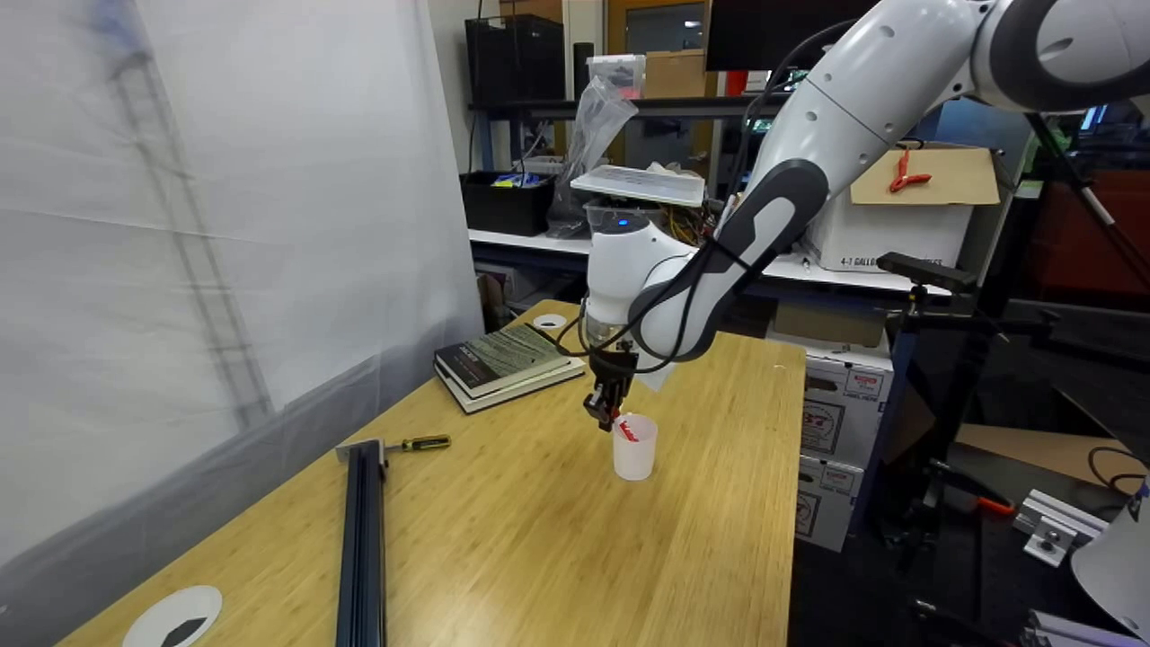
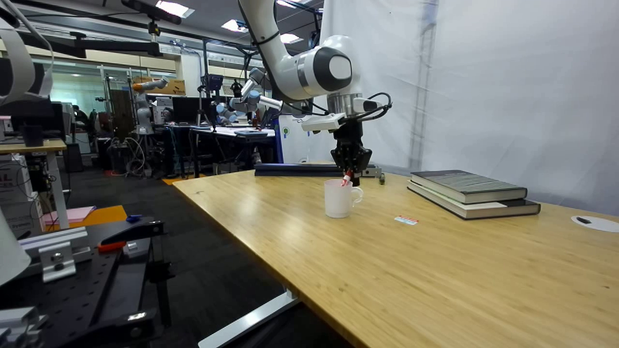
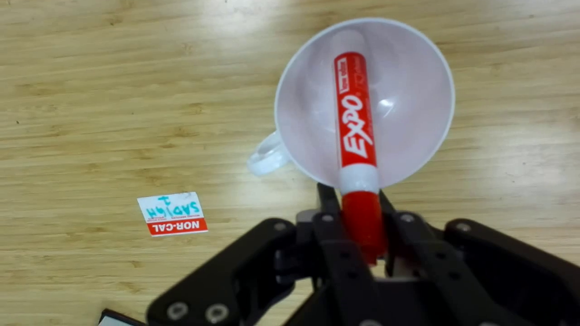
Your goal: Pick the marker from the cup and put it on the table
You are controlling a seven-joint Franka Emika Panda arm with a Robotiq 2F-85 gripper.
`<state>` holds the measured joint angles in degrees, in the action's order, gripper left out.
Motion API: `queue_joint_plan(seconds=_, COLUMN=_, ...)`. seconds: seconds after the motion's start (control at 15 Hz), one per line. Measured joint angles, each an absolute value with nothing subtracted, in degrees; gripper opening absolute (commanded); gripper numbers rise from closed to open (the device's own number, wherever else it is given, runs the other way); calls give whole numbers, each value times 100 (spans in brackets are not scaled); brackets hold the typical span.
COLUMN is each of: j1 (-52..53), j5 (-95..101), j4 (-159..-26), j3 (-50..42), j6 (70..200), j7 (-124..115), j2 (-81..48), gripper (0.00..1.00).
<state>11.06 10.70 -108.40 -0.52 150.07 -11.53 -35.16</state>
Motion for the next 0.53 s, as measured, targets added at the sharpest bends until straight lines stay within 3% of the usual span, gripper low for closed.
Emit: queue_joint_plan(seconds=0.53, j1=1118, j5=1098, j4=-10770, j3=-79, j6=14277, j7=-1153, j2=-2848, gripper=5)
